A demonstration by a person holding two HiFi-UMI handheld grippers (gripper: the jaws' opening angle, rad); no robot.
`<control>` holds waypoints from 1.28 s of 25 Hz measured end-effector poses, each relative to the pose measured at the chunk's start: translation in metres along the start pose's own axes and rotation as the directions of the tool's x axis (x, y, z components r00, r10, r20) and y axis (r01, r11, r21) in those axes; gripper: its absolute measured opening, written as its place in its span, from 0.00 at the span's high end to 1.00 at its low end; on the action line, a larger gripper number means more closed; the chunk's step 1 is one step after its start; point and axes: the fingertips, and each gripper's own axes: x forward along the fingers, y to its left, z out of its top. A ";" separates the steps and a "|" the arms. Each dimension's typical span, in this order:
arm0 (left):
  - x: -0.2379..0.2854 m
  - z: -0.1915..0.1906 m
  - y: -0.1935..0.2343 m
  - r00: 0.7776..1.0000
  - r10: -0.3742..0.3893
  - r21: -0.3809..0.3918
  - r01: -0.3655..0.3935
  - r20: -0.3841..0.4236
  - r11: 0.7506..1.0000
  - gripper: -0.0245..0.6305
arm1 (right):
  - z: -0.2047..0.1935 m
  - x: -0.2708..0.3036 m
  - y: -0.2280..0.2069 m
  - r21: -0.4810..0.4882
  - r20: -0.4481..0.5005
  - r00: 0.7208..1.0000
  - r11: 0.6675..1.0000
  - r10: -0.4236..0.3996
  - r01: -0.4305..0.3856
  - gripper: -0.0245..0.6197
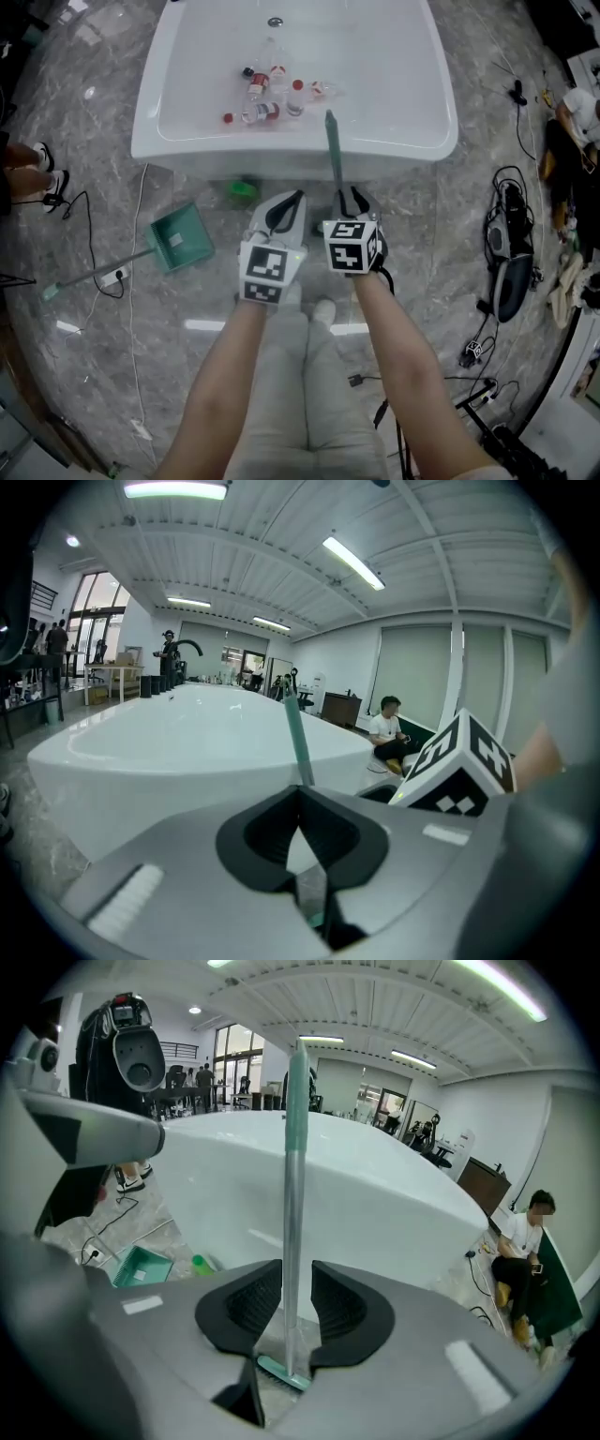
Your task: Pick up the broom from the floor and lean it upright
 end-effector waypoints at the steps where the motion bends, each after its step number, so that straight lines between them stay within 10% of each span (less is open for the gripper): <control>1: -0.003 0.007 -0.001 1.000 -0.001 0.006 0.001 0.003 1.000 0.96 | 0.006 -0.008 0.000 -0.007 0.012 1.000 1.000 0.010 -0.010 0.80; 17: -0.069 0.155 -0.034 0.992 -0.027 0.106 0.013 0.125 0.994 0.96 | 0.113 -0.171 -0.004 -0.046 0.242 0.964 0.994 0.107 -0.099 0.96; 24: -0.107 0.221 -0.081 0.966 -0.108 0.127 0.080 0.234 0.989 0.96 | 0.168 -0.262 0.004 -0.182 0.410 0.880 0.967 0.240 -0.178 0.96; 32: -0.143 0.303 -0.113 0.941 -0.119 0.212 0.051 0.318 0.976 0.96 | 0.231 -0.367 -0.033 -0.157 0.633 0.749 0.979 0.198 -0.127 0.96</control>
